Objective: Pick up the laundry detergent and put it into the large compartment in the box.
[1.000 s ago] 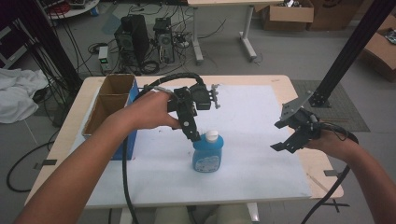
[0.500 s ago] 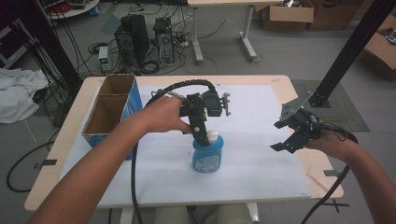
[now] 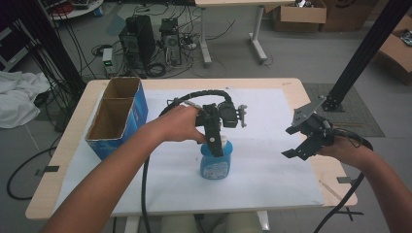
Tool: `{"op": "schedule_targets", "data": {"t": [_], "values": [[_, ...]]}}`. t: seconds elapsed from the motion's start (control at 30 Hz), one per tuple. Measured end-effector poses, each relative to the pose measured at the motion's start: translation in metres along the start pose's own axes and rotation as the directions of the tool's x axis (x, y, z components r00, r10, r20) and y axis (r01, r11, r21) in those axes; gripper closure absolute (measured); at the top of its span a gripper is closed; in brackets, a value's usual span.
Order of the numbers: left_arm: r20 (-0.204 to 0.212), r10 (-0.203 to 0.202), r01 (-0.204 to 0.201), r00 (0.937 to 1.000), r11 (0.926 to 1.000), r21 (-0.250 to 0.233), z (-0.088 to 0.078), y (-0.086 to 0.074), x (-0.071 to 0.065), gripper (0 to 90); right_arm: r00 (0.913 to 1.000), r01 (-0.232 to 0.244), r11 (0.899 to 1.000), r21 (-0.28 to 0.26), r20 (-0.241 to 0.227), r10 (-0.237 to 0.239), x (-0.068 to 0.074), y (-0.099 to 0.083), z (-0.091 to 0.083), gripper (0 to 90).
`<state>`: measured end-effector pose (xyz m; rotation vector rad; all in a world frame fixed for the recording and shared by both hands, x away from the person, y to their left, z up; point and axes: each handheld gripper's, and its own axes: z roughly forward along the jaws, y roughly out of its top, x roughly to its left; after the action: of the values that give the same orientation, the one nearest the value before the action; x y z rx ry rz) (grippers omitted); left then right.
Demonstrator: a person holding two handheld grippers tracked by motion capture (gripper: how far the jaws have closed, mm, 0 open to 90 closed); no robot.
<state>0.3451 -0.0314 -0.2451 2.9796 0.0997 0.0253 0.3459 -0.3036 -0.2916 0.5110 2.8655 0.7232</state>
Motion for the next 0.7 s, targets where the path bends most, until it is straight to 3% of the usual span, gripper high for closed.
{"op": "schedule_targets", "data": {"t": [0.7], "values": [[0.02, 0.015, -0.016, 0.9997, 0.9989, 0.044, 0.032, 0.005, 0.001, 19.7, 0.9999, -0.011, 1.0, -0.001, -0.004, 0.011, -0.001, -0.007, 0.002, 17.4]]}}
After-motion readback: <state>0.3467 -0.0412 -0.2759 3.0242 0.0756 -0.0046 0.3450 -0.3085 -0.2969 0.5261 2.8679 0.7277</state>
